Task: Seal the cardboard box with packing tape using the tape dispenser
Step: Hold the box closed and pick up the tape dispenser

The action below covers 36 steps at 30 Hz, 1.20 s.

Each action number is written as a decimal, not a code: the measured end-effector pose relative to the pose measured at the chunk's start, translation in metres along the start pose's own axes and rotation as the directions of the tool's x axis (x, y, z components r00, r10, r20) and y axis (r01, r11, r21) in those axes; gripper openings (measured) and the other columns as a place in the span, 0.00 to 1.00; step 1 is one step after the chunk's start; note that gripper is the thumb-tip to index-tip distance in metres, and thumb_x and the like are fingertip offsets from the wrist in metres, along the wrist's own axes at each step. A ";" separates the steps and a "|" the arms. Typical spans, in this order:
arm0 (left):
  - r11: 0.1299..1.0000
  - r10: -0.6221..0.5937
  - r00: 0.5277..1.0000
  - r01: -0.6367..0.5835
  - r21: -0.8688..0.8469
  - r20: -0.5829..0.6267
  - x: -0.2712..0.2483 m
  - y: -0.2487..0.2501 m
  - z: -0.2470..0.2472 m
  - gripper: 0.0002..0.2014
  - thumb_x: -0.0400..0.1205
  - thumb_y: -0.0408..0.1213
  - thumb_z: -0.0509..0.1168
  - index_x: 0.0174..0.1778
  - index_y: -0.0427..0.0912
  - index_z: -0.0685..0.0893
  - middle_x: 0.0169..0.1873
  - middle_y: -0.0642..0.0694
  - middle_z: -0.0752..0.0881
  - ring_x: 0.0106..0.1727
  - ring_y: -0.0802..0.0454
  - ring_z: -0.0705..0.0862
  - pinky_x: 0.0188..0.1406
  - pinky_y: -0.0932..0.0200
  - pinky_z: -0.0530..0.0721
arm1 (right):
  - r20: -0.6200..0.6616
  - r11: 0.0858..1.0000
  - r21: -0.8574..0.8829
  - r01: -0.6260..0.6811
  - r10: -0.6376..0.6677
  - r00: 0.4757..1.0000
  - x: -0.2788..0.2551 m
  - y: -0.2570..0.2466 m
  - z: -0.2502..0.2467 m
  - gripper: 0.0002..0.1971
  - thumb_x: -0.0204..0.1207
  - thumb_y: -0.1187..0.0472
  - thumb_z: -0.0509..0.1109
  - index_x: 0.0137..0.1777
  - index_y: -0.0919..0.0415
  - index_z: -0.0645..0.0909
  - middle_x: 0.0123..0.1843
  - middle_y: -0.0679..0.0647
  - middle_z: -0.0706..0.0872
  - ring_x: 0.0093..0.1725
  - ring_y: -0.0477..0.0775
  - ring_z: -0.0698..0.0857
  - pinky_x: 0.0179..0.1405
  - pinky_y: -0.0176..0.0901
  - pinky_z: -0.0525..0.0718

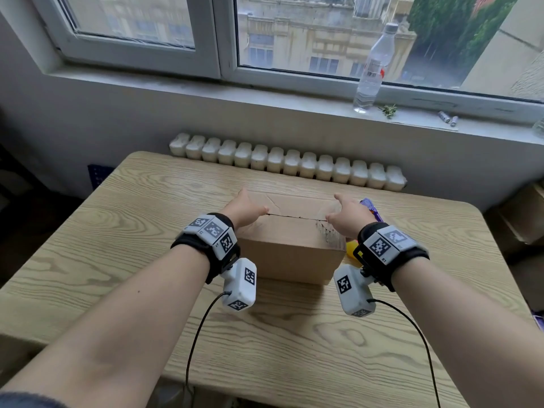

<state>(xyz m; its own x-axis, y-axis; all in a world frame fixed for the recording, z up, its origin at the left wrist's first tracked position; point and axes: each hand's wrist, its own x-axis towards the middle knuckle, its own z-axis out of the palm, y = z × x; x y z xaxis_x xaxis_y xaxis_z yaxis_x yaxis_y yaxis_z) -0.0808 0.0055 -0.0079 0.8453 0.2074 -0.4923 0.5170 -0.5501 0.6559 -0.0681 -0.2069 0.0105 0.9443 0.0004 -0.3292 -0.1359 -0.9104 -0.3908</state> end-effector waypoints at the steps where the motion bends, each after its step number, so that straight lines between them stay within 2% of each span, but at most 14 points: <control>1: 1.000 -0.008 1.000 0.008 0.007 0.003 0.000 -0.001 0.001 0.42 0.83 0.45 0.64 0.85 0.41 0.43 0.83 0.38 0.58 0.83 0.40 0.59 0.79 0.45 0.61 | 0.009 1.000 0.002 0.001 -0.001 1.000 -0.001 0.001 0.000 0.30 0.81 0.59 0.59 0.83 0.52 0.57 0.77 0.60 0.73 0.64 0.60 0.82 0.57 0.53 0.86; 4: 1.000 0.000 1.000 0.000 0.026 0.006 -0.004 0.001 0.002 0.42 0.83 0.44 0.64 0.85 0.42 0.43 0.83 0.37 0.58 0.83 0.40 0.60 0.79 0.46 0.61 | 0.035 1.000 0.007 0.006 -0.007 0.999 -0.002 0.006 0.000 0.29 0.81 0.61 0.59 0.82 0.53 0.58 0.75 0.59 0.75 0.63 0.59 0.83 0.56 0.53 0.87; 6: 0.997 0.001 1.000 0.001 0.072 -0.021 -0.008 0.006 0.003 0.41 0.83 0.43 0.63 0.85 0.42 0.43 0.83 0.36 0.58 0.82 0.39 0.62 0.77 0.47 0.63 | 0.042 1.000 -0.003 0.015 -0.014 0.999 -0.002 0.010 -0.003 0.29 0.81 0.61 0.58 0.82 0.53 0.59 0.75 0.58 0.75 0.64 0.59 0.82 0.56 0.50 0.87; 9: 0.968 0.087 0.992 -0.062 0.241 -0.096 -0.011 0.024 0.009 0.40 0.82 0.46 0.63 0.85 0.44 0.48 0.83 0.35 0.54 0.83 0.38 0.60 0.80 0.42 0.64 | -0.001 0.997 -0.056 0.043 -0.044 0.999 0.000 0.019 -0.013 0.27 0.82 0.61 0.58 0.81 0.55 0.62 0.78 0.57 0.73 0.72 0.58 0.77 0.61 0.46 0.78; 11: 0.912 0.210 0.974 -0.162 0.377 -0.088 -0.011 0.044 0.018 0.38 0.81 0.49 0.63 0.84 0.43 0.53 0.82 0.38 0.59 0.82 0.39 0.61 0.78 0.40 0.65 | -0.031 0.994 -0.092 0.050 -0.053 0.998 0.004 0.028 -0.023 0.26 0.82 0.60 0.58 0.80 0.54 0.64 0.77 0.57 0.75 0.73 0.59 0.75 0.65 0.48 0.76; 15: 0.748 0.409 0.912 -0.349 0.564 0.023 -0.013 0.096 0.049 0.32 0.82 0.50 0.61 0.82 0.43 0.62 0.81 0.42 0.64 0.82 0.44 0.61 0.79 0.41 0.64 | -0.060 0.992 -0.120 0.031 -0.038 0.997 0.013 0.051 -0.047 0.23 0.80 0.61 0.58 0.76 0.54 0.71 0.73 0.57 0.79 0.70 0.60 0.78 0.67 0.49 0.77; 19: 0.606 0.502 0.857 -0.446 0.658 0.119 -0.012 0.142 0.094 0.30 0.82 0.50 0.61 0.80 0.45 0.66 0.78 0.44 0.67 0.80 0.45 0.63 0.77 0.38 0.62 | -0.076 0.989 -0.147 -0.006 -0.006 0.997 0.020 0.081 -0.064 0.17 0.80 0.58 0.60 0.67 0.54 0.80 0.68 0.57 0.83 0.66 0.60 0.81 0.62 0.48 0.78; 22: 0.532 0.509 0.844 -0.463 0.709 0.168 -0.005 0.164 0.129 0.28 0.82 0.48 0.60 0.79 0.45 0.67 0.77 0.43 0.68 0.80 0.44 0.63 0.78 0.37 0.59 | -0.055 0.990 -0.139 -0.038 0.031 0.998 0.027 0.107 -0.070 0.16 0.79 0.60 0.61 0.65 0.58 0.81 0.66 0.58 0.84 0.65 0.60 0.81 0.62 0.48 0.80; 24: 0.489 0.493 0.845 -0.467 0.737 0.209 0.005 0.173 0.153 0.27 0.82 0.47 0.61 0.77 0.46 0.69 0.76 0.43 0.69 0.79 0.45 0.64 0.77 0.38 0.61 | -0.047 0.991 -0.121 -0.060 0.055 0.997 0.034 0.125 -0.070 0.17 0.79 0.62 0.61 0.65 0.60 0.81 0.66 0.59 0.84 0.66 0.60 0.81 0.64 0.48 0.79; 28: 0.434 0.429 0.868 -0.440 0.786 0.250 0.028 0.182 0.193 0.25 0.81 0.47 0.61 0.76 0.48 0.71 0.73 0.43 0.72 0.77 0.45 0.67 0.72 0.41 0.65 | -0.009 0.991 -0.093 -0.098 0.098 0.995 0.059 0.154 -0.061 0.18 0.77 0.62 0.62 0.67 0.59 0.80 0.68 0.58 0.83 0.68 0.60 0.80 0.65 0.47 0.78; 32: 0.398 0.363 0.893 -0.408 0.822 0.267 0.050 0.179 0.221 0.23 0.81 0.44 0.60 0.73 0.48 0.73 0.74 0.43 0.72 0.76 0.44 0.68 0.72 0.42 0.66 | 0.071 0.995 -0.039 -0.096 0.098 0.993 0.088 0.171 -0.041 0.18 0.78 0.58 0.64 0.66 0.61 0.79 0.67 0.59 0.83 0.66 0.61 0.81 0.64 0.48 0.79; 34: 0.402 0.307 0.913 -0.380 0.833 0.268 0.059 0.173 0.231 0.22 0.81 0.44 0.60 0.72 0.48 0.73 0.74 0.42 0.71 0.76 0.43 0.67 0.71 0.43 0.66 | 0.100 0.996 -0.016 -0.083 0.084 0.991 0.099 0.176 -0.028 0.19 0.77 0.55 0.65 0.65 0.62 0.80 0.66 0.60 0.83 0.65 0.63 0.82 0.61 0.48 0.80; 36: 0.408 0.263 0.926 -0.362 0.838 0.272 0.066 0.167 0.239 0.24 0.80 0.47 0.61 0.73 0.48 0.72 0.73 0.42 0.72 0.76 0.43 0.68 0.71 0.43 0.67 | 0.127 0.997 0.002 -0.072 0.071 0.989 0.109 0.179 -0.016 0.18 0.76 0.53 0.67 0.60 0.62 0.81 0.62 0.61 0.85 0.61 0.63 0.83 0.51 0.45 0.78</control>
<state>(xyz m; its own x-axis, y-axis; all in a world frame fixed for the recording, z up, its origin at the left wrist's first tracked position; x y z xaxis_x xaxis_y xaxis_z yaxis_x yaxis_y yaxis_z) 0.0289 -0.2658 -0.0673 0.8817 -0.1725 -0.4392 -0.2080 -0.9776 -0.0336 0.0151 -0.3762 -0.0814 0.8864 -0.0120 -0.4628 -0.2043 -0.9072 -0.3677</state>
